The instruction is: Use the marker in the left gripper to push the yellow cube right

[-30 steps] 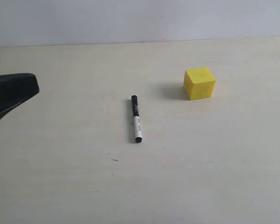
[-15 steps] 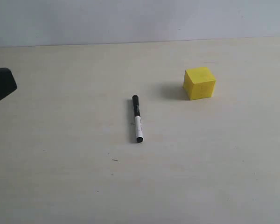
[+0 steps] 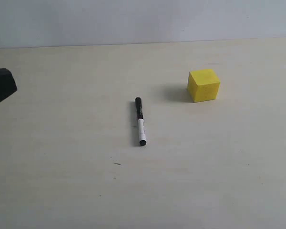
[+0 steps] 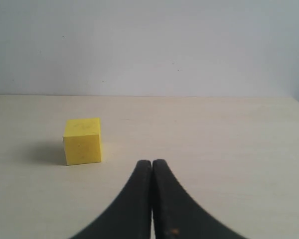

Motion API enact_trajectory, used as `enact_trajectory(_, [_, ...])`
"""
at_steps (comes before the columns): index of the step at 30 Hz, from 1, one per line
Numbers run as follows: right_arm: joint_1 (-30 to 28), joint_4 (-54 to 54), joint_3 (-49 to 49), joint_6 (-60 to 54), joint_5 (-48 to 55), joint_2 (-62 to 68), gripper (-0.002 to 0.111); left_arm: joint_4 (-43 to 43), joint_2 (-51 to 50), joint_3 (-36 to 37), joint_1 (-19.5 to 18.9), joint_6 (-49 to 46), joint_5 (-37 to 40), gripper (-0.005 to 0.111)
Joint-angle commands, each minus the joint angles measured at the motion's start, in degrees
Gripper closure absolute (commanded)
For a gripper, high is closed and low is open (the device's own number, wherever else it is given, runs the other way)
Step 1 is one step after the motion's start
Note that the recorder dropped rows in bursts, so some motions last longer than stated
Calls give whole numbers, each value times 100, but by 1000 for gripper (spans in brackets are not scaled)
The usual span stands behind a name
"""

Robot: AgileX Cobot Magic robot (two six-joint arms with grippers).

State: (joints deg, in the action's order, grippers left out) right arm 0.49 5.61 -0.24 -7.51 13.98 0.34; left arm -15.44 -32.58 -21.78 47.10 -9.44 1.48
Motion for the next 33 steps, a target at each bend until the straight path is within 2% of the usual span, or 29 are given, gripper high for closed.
enact_trajectory(1, [-17,-10,24,10,-30,-34,108,10,145,30,-486,-86,33,107])
enact_trajectory(14, [-17,-10,24,10,-30,-34,108,-14,267,30,-2333,-86,261,107])
enact_trajectory(20, [-17,-10,24,10,-30,-34,108,-14,877,30,-3160,-86,373,107])
enact_trajectory(33, [-17,-10,24,10,-30,-34,108,230,2878,30,-3862,-86,1434,107])
